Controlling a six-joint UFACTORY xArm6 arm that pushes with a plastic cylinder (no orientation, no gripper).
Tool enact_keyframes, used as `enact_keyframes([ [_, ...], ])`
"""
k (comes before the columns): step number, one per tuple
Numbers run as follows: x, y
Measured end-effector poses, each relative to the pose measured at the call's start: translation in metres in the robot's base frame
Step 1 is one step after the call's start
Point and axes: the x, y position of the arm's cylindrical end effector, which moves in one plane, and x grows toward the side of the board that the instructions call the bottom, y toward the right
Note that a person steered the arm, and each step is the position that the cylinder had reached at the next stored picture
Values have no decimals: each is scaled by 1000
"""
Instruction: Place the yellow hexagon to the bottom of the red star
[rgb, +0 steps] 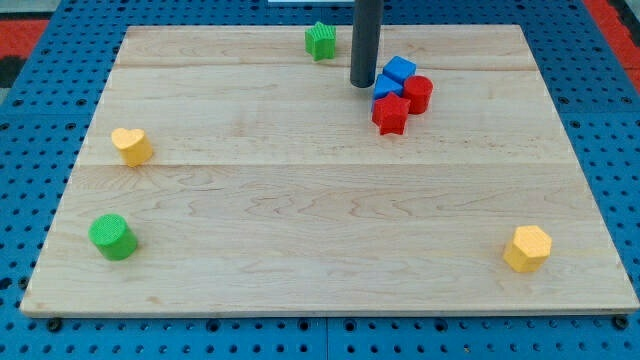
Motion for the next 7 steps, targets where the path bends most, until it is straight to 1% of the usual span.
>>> enact_keyframes([
  [1, -16, -61],
  [2, 53, -120],
  [3, 140, -47],
  [4, 149, 109],
  [5, 186, 242],
  [6, 237, 258],
  [7, 277, 140],
])
